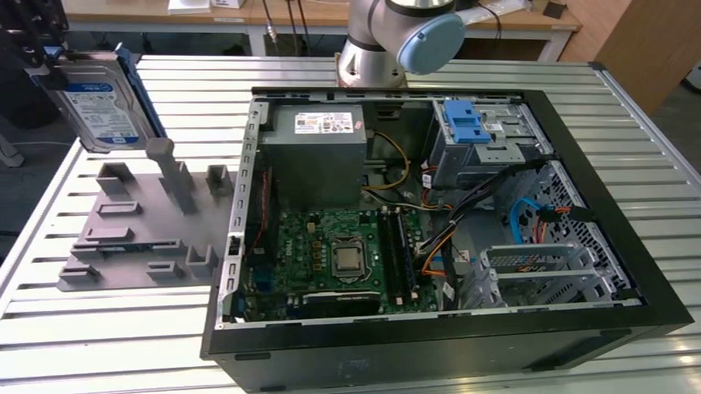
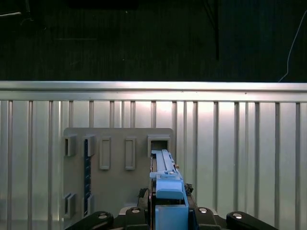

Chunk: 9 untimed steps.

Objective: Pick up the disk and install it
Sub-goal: 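Pick up the disk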

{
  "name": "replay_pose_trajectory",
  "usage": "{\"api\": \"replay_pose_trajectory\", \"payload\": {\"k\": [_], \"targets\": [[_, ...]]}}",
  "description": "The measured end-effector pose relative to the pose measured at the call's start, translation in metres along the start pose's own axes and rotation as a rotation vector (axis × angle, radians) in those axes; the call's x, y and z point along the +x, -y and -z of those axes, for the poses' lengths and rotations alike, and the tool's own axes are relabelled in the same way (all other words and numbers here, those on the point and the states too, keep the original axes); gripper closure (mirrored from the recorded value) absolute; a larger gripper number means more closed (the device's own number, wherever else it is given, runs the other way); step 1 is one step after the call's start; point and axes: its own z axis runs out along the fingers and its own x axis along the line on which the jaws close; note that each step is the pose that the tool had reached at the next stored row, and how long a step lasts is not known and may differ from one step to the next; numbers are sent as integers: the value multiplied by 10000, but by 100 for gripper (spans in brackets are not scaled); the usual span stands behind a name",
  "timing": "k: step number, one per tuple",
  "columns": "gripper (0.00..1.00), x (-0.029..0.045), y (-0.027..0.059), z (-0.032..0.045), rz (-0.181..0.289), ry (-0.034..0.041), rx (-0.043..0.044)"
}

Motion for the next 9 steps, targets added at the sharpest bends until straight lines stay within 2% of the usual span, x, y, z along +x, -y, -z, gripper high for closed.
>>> {"api": "replay_pose_trajectory", "payload": {"k": [7, 9], "targets": [[64, 0, 0, 2, 0, 1, 0], [64, 0, 0, 23, -1, -1, -6]]}}
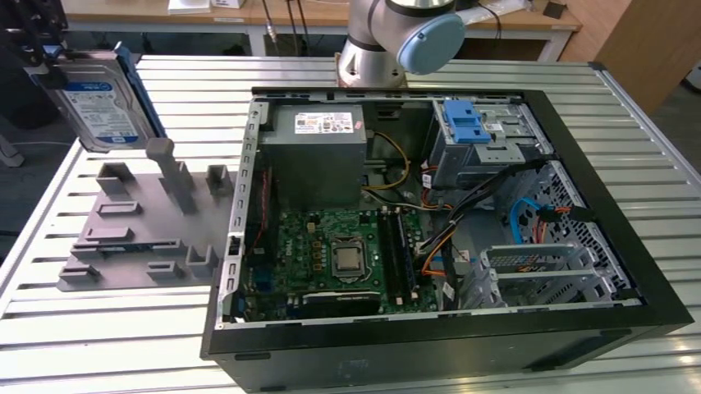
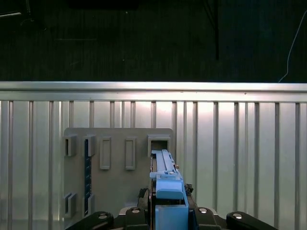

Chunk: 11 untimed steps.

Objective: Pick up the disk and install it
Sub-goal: 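Pick up the disk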

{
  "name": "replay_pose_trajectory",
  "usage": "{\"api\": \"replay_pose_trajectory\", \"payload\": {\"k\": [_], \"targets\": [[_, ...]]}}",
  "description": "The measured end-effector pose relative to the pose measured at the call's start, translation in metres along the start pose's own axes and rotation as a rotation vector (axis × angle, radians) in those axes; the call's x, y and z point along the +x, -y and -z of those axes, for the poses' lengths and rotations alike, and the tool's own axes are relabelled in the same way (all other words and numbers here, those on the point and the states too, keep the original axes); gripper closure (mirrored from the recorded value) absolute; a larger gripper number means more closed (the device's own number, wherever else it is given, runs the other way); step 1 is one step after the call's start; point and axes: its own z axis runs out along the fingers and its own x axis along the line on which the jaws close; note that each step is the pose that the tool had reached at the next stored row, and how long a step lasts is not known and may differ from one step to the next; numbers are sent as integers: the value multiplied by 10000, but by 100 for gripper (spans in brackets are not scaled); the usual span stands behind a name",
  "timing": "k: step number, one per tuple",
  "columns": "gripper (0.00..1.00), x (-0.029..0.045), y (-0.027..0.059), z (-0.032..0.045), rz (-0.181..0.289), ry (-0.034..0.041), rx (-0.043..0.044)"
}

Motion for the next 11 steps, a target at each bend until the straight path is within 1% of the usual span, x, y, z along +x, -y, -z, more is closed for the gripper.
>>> {"api": "replay_pose_trajectory", "payload": {"k": [6, 11], "targets": [[64, 0, 0, 53, 0, 8, 5], [64, 0, 0, 121, 0, 9, 5]]}}
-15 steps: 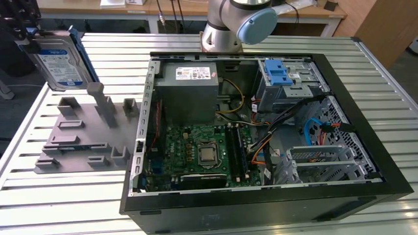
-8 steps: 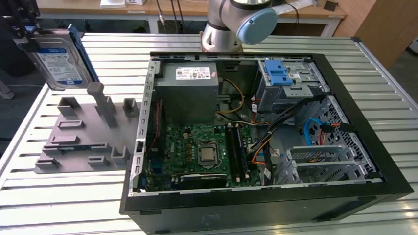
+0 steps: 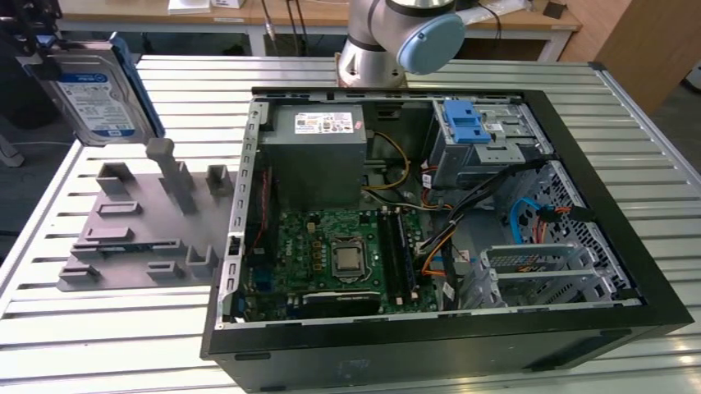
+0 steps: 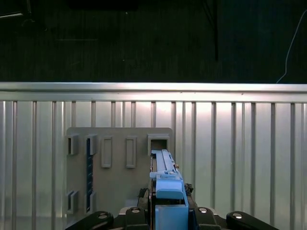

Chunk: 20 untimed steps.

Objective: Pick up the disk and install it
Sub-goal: 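Pick up the disk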

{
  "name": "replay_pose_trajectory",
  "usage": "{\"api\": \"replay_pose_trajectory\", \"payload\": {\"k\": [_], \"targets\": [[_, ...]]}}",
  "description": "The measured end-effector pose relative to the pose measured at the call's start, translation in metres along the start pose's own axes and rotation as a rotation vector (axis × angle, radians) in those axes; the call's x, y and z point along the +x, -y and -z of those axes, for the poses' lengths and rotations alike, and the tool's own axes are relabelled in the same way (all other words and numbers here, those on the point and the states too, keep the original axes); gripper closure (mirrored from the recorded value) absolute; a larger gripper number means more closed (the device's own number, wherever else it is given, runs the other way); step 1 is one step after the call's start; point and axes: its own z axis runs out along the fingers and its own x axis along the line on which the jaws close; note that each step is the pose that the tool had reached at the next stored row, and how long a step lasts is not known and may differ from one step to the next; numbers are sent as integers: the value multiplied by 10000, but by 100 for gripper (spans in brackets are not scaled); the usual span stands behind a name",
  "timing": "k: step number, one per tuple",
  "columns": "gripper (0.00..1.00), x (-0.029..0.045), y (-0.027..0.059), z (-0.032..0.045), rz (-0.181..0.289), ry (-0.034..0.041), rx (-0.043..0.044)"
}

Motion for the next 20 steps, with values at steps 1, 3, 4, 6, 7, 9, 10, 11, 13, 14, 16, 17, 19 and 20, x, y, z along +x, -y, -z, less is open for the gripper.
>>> {"api": "replay_pose_trajectory", "payload": {"k": [1, 3, 4, 6, 7, 9, 10, 11, 13, 14, 16, 17, 19, 20], "targets": [[64, 0, 0, 14, 0, 0, 0], [64, 0, 0, 40, 0, 1, 0], [64, 0, 0, 53, 0, 1, 0], [64, 0, 0, 80, 0, 1, 0], [64, 0, 0, 93, 0, 2, 0], [64, 0, 1, 120, 0, 2, 0], [64, 0, 1, 133, 0, 2, 0], [64, 0, 1, 145, 0, 2, 0], [64, 0, 1, 171, 0, 3, -1], [64, 0, 1, 186, 0, 3, -1], [64, 0, 1, 217, 0, 4, 1], [64, 0, 1, 233, 0, 3, 0], [64, 0, 1, 259, 0, 4, 2], [64, -1, 1, 273, 0, 3, 0]]}}
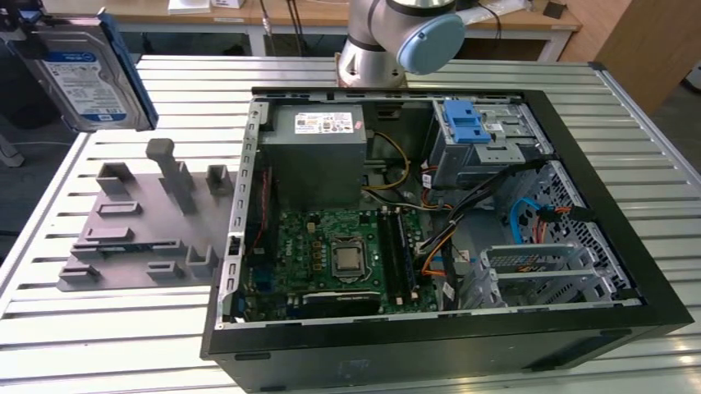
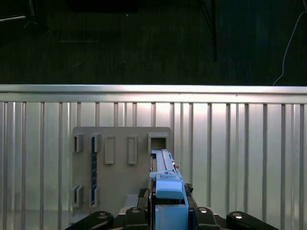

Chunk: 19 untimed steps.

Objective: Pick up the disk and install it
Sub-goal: 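Pick up the disk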

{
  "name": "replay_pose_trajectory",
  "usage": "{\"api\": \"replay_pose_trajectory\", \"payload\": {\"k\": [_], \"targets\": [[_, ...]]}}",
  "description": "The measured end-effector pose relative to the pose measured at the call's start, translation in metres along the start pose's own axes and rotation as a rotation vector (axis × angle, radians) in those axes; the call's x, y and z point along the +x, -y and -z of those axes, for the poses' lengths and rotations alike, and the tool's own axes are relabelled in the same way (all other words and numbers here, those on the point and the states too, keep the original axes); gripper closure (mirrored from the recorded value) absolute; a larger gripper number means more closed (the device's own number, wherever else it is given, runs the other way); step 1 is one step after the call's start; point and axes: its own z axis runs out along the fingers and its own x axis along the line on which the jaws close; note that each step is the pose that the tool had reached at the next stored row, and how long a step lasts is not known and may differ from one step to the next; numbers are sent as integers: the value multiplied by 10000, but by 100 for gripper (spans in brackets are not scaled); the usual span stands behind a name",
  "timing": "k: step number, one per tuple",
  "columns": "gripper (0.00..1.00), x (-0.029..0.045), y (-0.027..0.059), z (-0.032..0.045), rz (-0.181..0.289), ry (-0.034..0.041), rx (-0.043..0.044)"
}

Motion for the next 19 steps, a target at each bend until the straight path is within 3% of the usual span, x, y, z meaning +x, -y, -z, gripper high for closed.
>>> {"api": "replay_pose_trajectory", "payload": {"k": [19], "targets": [[64, 0, 1, 231, 0, 4, -1]]}}
